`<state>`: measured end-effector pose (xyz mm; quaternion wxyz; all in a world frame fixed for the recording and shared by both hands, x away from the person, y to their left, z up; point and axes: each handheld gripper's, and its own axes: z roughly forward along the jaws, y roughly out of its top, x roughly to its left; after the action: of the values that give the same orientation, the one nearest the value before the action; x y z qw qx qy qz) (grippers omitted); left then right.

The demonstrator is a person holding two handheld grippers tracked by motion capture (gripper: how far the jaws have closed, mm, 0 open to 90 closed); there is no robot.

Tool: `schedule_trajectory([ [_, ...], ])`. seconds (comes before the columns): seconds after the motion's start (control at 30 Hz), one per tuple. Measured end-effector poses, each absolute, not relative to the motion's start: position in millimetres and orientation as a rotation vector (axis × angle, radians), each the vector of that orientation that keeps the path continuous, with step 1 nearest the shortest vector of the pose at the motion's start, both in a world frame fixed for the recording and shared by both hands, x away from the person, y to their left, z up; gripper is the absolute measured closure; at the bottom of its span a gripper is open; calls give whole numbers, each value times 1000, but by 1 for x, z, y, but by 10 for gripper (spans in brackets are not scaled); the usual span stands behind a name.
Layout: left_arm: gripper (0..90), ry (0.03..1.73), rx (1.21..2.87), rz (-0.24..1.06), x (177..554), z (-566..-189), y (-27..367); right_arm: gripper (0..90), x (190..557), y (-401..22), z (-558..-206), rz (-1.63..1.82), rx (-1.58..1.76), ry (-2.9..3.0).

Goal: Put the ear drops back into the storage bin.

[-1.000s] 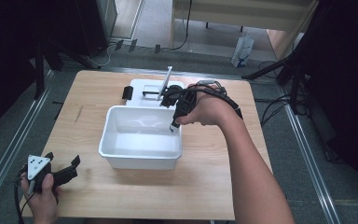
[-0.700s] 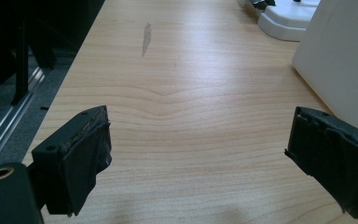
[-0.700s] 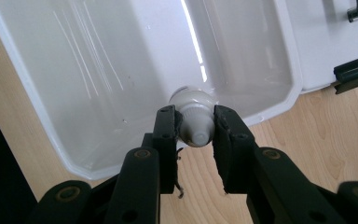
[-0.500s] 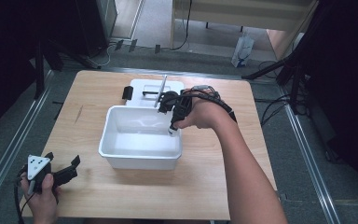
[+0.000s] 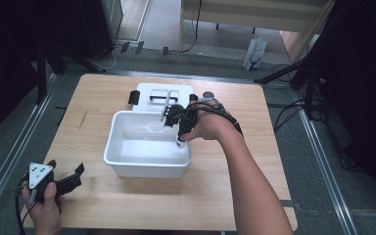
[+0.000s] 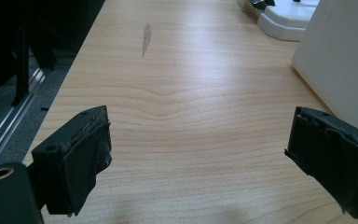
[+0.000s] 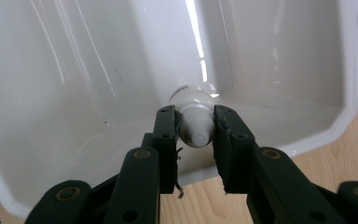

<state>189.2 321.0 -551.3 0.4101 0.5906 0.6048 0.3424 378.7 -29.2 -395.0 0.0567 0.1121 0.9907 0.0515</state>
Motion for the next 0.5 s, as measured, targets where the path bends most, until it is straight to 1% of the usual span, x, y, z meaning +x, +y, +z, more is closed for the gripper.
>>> schedule_trajectory([
  [0.5, 70, 1521, 1482, 862, 189, -551, 321, 720, 380, -25, -423, 97, 292, 3012],
])
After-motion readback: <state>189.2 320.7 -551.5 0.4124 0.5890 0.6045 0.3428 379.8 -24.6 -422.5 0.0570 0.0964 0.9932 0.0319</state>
